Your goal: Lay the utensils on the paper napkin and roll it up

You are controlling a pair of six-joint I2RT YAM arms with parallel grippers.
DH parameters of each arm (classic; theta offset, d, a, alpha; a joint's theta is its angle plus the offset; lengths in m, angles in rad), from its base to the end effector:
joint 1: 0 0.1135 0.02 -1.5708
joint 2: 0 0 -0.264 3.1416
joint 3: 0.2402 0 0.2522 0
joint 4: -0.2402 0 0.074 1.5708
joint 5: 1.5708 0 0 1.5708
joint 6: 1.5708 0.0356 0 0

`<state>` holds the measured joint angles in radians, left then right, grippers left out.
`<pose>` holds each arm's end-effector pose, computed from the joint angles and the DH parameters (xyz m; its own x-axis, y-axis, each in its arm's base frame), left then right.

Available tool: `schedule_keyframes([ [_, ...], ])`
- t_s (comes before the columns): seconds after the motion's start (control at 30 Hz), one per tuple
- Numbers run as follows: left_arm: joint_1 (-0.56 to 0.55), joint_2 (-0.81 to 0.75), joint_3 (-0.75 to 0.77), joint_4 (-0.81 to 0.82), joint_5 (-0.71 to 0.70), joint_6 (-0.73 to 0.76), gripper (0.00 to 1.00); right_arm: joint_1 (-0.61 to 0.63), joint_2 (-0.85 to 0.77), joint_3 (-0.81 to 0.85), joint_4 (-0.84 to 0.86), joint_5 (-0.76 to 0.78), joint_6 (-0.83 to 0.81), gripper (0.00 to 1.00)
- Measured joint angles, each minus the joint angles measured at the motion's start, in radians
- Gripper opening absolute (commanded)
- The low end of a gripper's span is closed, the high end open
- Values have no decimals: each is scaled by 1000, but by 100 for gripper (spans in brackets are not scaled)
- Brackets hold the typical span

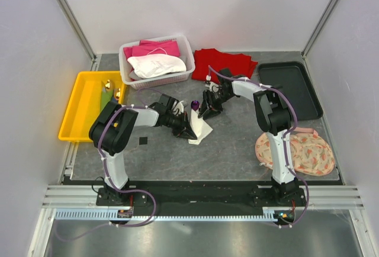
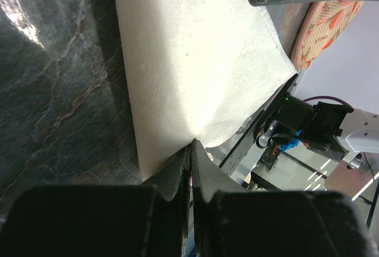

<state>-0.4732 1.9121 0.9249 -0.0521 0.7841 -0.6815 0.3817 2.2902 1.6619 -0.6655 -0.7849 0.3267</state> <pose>0.2945 -0.1790 0.1054 -0.9999 0.0109 -0.0101 0.0146 0.6103 -0.7921 0.4124 0.1927 0.1212 -0.9876 -0.1517 -0.0408 -0.1330 0.6686 0.7316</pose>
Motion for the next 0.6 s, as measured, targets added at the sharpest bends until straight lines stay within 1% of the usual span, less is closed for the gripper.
schedule_keyframes([
  [0.03,0,1,2,-3,0,0,6,0,0,0,-1,4,0,45],
  [0.17,0,6,11,-13,0,2,7,3,0,2,-4,8,3,57],
  [0.23,0,8,15,-19,0,2,6,9,0,9,-9,8,8,58],
  [0.27,0,9,16,-21,0,2,6,12,0,13,-10,12,11,60],
  [0.37,0,10,17,-21,0,2,6,23,-1,21,-13,25,23,61],
  [0.53,0,10,17,-21,0,2,6,39,-10,24,-21,79,47,58],
  [0.6,0,10,17,-21,-1,2,6,46,-14,26,-25,107,55,54],
])
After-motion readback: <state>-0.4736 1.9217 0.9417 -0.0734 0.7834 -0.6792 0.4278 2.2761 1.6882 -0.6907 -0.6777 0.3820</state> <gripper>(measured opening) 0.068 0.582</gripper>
